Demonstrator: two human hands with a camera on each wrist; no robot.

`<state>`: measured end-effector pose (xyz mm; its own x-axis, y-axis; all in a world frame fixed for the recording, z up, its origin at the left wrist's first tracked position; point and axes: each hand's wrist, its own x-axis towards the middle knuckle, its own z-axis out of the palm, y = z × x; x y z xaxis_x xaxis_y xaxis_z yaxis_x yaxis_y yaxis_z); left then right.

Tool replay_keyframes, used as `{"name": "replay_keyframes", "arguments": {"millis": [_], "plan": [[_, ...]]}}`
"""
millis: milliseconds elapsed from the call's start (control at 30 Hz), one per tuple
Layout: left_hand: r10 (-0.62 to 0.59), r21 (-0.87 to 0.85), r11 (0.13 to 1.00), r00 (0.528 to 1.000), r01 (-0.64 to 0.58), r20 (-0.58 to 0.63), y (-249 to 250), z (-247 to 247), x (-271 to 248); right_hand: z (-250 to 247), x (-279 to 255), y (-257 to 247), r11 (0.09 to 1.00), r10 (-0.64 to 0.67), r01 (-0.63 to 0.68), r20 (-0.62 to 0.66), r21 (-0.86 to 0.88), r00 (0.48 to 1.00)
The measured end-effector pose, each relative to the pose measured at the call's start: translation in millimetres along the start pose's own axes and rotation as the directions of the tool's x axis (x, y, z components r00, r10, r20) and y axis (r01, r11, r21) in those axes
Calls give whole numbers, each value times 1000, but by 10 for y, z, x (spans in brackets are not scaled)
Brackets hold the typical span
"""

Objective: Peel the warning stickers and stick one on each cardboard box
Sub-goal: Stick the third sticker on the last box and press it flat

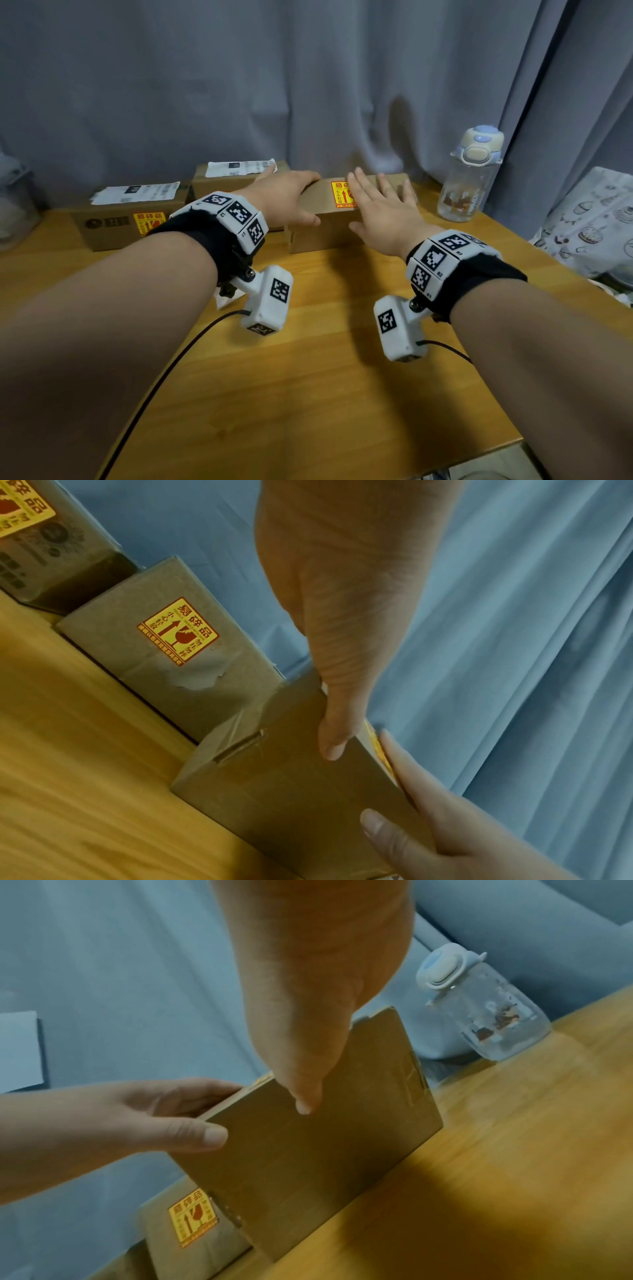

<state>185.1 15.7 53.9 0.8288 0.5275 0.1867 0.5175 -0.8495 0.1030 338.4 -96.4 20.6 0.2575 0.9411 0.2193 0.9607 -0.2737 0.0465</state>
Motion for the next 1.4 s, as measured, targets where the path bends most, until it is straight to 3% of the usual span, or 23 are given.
{"name": "replay_keyframes", "arguments": {"millis": [133, 233, 300, 467, 633, 700, 767, 833, 1067, 1233, 1400], "plan": [[-27, 239, 971, 999, 20, 26, 63, -11, 9, -25, 50, -10, 998, 57, -58, 33, 37, 998], [60, 381, 924, 997, -39, -45, 227, 109, -20, -66, 88, -25, 992, 70, -78, 85, 97, 994], [94, 415, 907, 995, -73, -29, 283, 225, -49, -70, 98, -10, 994, 67, -74, 84, 85, 994], [48, 410, 912, 996, -14, -72, 264, 313, -109, -46, 72, 80, 999, 40, -41, 37, 26, 999], [120, 355, 935, 944, -4, -307, 321, 189, -56, -56, 65, 96, 998, 43, -46, 54, 44, 998], [160, 333, 940, 957, -72, -244, 338, 225, -22, -49, 61, 77, 997, 53, -56, 56, 49, 997], [206, 381, 911, 975, -161, -80, 349, 312, -20, -54, 58, 88, 997, 56, -59, 59, 58, 997], [192, 359, 917, 981, -174, -16, 285, 363, -70, -61, 56, 119, 997, 42, -46, 57, 66, 998], [269, 344, 922, 932, -177, -242, 241, 150, -135, -64, 8, 131, 997, 21, -25, 59, 79, 998], [55, 316, 949, 993, -18, -109, 298, 244, 9, -113, 12, 106, 998, 27, -29, 32, 57, 999], [78, 220, 975, 979, -35, -189, 261, 235, 2, -40, 18, -29, 993, -25, 29, 40, -110, 999]]}}
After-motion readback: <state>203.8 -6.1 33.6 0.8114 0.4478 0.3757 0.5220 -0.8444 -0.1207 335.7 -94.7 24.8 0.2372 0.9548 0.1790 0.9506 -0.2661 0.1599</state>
